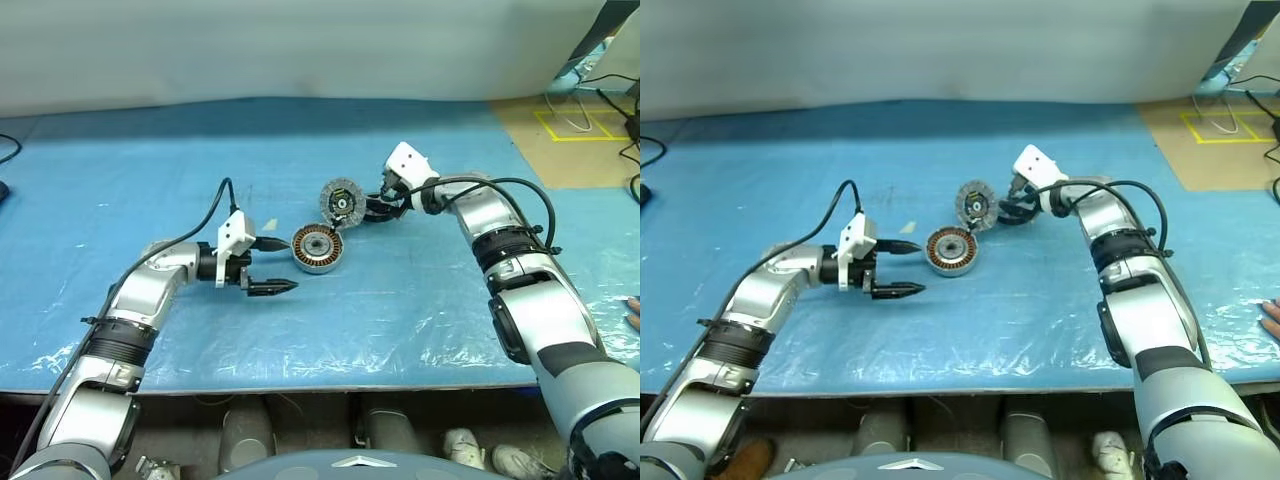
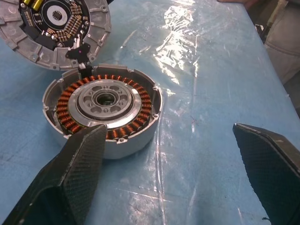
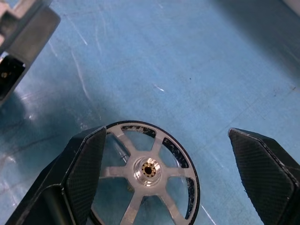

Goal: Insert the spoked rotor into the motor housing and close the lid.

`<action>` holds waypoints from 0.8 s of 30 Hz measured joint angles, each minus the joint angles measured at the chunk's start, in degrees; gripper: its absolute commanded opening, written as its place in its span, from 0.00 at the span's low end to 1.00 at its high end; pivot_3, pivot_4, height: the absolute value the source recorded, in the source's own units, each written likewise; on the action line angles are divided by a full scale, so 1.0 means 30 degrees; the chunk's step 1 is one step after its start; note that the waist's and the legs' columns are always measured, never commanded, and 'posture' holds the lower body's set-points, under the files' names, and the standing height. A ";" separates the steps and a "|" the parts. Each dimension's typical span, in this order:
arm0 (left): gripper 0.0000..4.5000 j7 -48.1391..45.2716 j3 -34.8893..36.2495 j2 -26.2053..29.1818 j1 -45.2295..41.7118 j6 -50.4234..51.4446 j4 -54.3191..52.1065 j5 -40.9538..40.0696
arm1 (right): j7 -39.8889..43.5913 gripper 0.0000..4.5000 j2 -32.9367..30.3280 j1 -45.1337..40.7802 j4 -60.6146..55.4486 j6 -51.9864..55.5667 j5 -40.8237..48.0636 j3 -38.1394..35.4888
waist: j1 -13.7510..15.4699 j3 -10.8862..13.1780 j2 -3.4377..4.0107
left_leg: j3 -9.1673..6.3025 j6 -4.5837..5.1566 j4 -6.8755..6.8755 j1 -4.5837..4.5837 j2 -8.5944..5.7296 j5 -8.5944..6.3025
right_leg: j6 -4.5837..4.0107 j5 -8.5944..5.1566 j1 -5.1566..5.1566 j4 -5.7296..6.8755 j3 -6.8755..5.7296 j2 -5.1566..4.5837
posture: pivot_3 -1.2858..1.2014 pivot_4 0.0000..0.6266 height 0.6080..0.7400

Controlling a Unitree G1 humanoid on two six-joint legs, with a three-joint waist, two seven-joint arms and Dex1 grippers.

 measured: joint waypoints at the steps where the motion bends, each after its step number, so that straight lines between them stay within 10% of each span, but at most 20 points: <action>1: 1.00 0.0026 0.0000 0.0014 0.0077 -0.0025 -0.0023 0.0012 | 0.0157 0.98 -0.0045 -0.0031 0.0260 -0.0265 -0.0202 0.0108 | -0.0001 0.0000 -0.0001 | -0.0003 -0.0002 0.0007 0.0001 0.0004 -0.0001 | -0.0001 -0.0001 0.0000 0.0010 -0.0004 0.0001 | 0.52 0.24 1.00; 24: 1.00 0.0377 -0.0177 0.0003 -0.0099 -0.0151 -0.0471 0.0409 | 0.1704 0.98 0.0064 -0.0249 0.1355 -0.1551 -0.3231 0.1823 | -0.0154 0.0007 -0.0003 | -0.0002 0.0004 0.0077 0.0004 0.0019 -0.0004 | -0.0020 -0.0009 -0.0022 0.0090 0.0010 0.0003 | 0.52 0.24 1.00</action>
